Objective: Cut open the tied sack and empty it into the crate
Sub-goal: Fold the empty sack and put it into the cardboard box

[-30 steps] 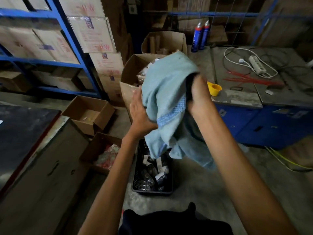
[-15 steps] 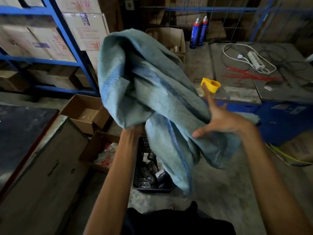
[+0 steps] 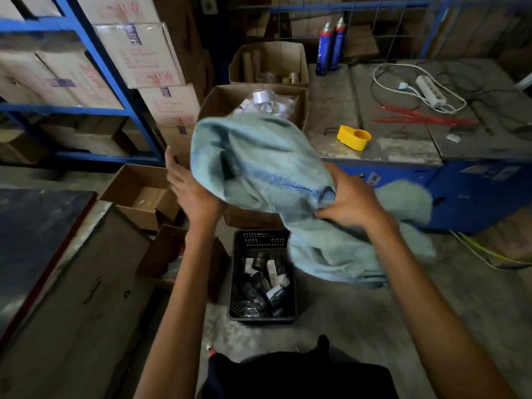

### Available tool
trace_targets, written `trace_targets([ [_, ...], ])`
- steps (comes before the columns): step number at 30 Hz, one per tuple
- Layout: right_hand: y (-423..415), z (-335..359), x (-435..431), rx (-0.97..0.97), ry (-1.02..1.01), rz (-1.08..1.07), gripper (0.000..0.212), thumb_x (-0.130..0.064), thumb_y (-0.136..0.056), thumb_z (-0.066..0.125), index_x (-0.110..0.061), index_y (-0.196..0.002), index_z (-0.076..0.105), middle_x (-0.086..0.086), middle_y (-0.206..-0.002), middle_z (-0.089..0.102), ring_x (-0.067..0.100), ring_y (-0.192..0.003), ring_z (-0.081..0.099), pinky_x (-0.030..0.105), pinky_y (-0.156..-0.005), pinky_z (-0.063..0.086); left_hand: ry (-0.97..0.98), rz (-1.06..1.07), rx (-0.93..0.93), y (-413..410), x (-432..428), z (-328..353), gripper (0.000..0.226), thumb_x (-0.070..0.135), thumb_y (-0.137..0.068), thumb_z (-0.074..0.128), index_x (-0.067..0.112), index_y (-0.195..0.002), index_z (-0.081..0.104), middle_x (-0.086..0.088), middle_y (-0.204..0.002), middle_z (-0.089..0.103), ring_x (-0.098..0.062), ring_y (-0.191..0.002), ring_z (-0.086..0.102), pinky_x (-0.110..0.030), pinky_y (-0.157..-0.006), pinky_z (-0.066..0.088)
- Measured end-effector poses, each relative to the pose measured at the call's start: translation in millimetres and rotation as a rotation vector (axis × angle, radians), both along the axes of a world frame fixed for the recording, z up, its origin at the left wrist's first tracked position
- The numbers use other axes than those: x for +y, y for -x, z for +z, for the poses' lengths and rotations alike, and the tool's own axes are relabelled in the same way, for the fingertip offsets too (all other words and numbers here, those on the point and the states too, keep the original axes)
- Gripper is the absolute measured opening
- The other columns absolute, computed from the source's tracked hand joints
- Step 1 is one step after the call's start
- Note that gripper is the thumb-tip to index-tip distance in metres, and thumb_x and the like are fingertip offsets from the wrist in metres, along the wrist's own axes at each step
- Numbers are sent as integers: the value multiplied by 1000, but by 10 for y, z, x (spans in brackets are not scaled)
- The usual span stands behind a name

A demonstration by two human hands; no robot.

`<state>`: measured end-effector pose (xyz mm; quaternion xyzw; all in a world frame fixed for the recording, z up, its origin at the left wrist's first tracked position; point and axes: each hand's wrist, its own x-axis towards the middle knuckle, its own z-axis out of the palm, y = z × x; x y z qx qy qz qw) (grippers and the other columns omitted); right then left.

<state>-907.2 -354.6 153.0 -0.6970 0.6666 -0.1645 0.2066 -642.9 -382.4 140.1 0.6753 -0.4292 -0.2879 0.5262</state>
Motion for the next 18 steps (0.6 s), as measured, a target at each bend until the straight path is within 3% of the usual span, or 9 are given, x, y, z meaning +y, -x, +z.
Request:
trace_targets([
  [2, -3, 194, -13, 307, 133, 44, 100, -44, -60, 81, -42, -148, 33, 7, -125, 68, 34, -116, 61, 50, -96, 44, 107, -68, -652, 28, 59, 14, 130, 53, -63, 83, 13, -162, 9, -23, -166, 13, -41, -155, 14, -50, -124, 13],
  [4, -14, 380, -48, 345, 255, 100, 94, -44, -61, 78, -42, -145, 36, 5, -119, 71, 32, -109, 65, 49, -92, 46, 229, -304, -906, 66, 55, 59, 142, 63, -52, 84, 11, -162, 10, -28, -167, -1, -46, -156, -1, -56, -124, -2],
  [6, -9, 557, -68, 64, 277, 188, 91, -33, -63, 80, -38, -145, 41, 2, -127, 68, 28, -116, 64, 46, -95, 50, 278, -520, -994, 129, 20, 19, 135, 71, -53, 78, 9, -159, 23, -27, -167, 9, -45, -156, 6, -64, -124, 4],
  [8, -60, 677, -108, -406, 313, 316, 82, -14, -70, 85, -19, -143, 48, 2, -137, 61, 16, -126, 59, 35, -105, 48, 254, -687, -722, 209, -16, -33, 112, 61, -60, 79, 3, -147, 39, -17, -151, 48, -32, -142, 45, -56, -114, 36],
  [9, -111, 683, -152, -607, 333, 336, 75, -3, -74, 82, -8, -141, 49, 6, -137, 59, 12, -124, 59, 29, -104, 48, 227, -713, -534, 262, -8, -22, 94, 52, -63, 79, -2, -134, 48, -5, -129, 63, -15, -124, 61, -43, -101, 50],
  [11, -231, 652, -214, -842, 301, 276, 67, 13, -77, 69, 3, -140, 45, 14, -132, 58, 9, -112, 62, 22, -94, 50, 187, -690, -308, 369, 1, -57, 61, 41, -67, 75, -5, -103, 58, 14, -93, 61, 15, -87, 59, -17, -77, 50],
  [13, -255, 610, -245, -980, 169, 221, 75, 16, -78, 63, -3, -146, 38, 22, -133, 57, 12, -105, 65, 22, -86, 52, 159, -596, -119, 391, 13, -165, 53, 40, -65, 72, -5, -87, 56, 12, -78, 57, 12, -72, 54, -12, -68, 45],
  [16, -166, 648, -206, -966, -135, 289, 79, -8, -84, 73, -30, -149, 35, 13, -130, 63, 15, -108, 68, 26, -86, 56, 90, -413, 170, 264, 83, -290, 70, 47, -63, 69, -17, -88, 57, -13, -78, 64, -18, -77, 60, -38, -69, 53],
  [18, -157, 535, -233, -686, -85, 246, 73, -43, -78, 78, -39, -142, 44, 3, -132, 63, 15, -118, 64, 35, -97, 55, 69, -337, 202, 63, 178, -333, 60, 42, -62, 73, -10, -87, 58, -8, -78, 66, -13, -73, 61, -34, -67, 54],
])
